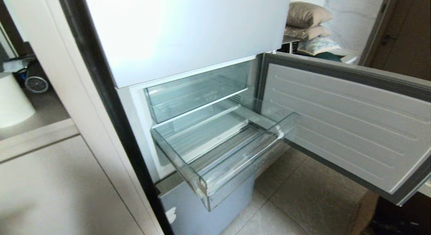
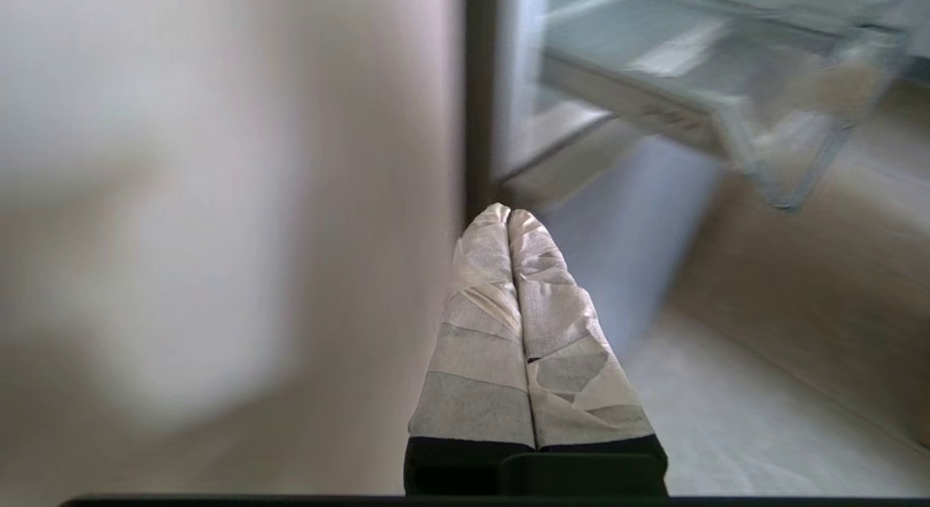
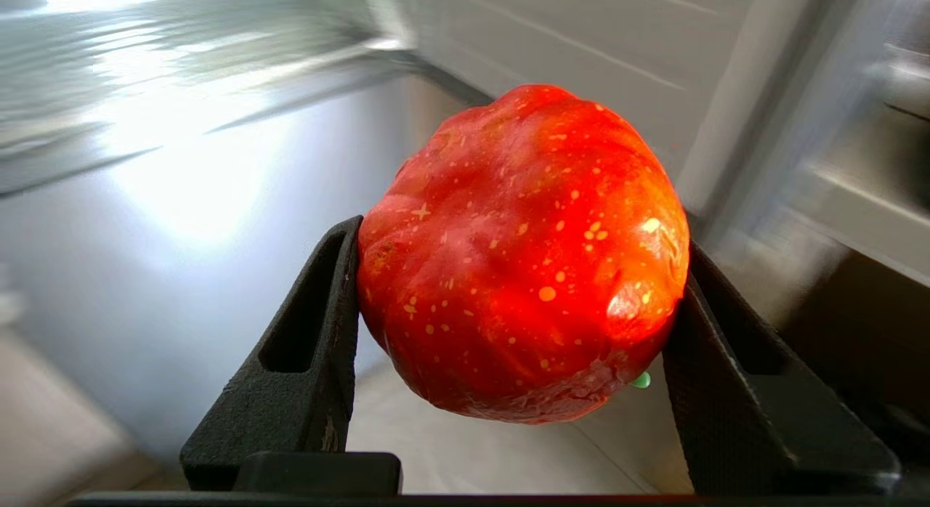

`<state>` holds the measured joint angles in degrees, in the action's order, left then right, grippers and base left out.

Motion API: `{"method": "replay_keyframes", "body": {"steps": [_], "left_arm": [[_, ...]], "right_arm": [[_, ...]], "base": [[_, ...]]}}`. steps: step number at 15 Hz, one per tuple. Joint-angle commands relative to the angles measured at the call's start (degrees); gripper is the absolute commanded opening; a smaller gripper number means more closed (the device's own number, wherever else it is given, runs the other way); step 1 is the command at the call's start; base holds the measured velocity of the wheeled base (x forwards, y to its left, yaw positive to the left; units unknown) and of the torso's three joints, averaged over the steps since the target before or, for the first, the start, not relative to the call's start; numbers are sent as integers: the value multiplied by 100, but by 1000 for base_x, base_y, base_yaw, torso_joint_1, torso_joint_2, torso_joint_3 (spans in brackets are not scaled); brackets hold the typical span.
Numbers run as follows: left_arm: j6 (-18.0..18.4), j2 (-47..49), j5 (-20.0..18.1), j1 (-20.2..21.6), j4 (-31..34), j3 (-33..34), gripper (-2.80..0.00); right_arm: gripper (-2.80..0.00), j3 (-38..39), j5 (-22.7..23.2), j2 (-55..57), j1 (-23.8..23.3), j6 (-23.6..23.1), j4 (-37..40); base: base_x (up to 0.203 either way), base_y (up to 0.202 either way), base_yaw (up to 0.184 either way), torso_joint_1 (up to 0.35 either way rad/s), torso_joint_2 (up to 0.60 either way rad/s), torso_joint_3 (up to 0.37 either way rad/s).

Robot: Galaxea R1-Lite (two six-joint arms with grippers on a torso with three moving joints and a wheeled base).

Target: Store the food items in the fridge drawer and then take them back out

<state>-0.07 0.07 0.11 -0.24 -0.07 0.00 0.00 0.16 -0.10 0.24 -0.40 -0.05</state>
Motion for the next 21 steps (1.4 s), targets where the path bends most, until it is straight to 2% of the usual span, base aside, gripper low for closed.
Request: {"method": "replay_keyframes", "body": {"steps": [1, 16, 19, 21], "left_arm": [[-1, 1, -1, -2, -1, 0, -280], [-1, 1, 7, -2, -1, 0, -280], [-1, 1, -1, -2, -1, 0, -280], [-1, 1, 7, -2, -1, 0, -280]], "right_arm": [[-280, 1, 2, 10, 2, -4, -4], [-280, 0, 24, 19, 2, -61, -4], [-280, -6, 42, 791, 3, -79, -125], [-280, -164, 24, 1779, -14, -39, -625]], "base": [[1, -10, 175, -1, 2, 3], [1, -7, 163, 3, 5, 2], [0, 0, 0, 0, 0, 0], [0, 0, 0, 0, 0, 0]]}}
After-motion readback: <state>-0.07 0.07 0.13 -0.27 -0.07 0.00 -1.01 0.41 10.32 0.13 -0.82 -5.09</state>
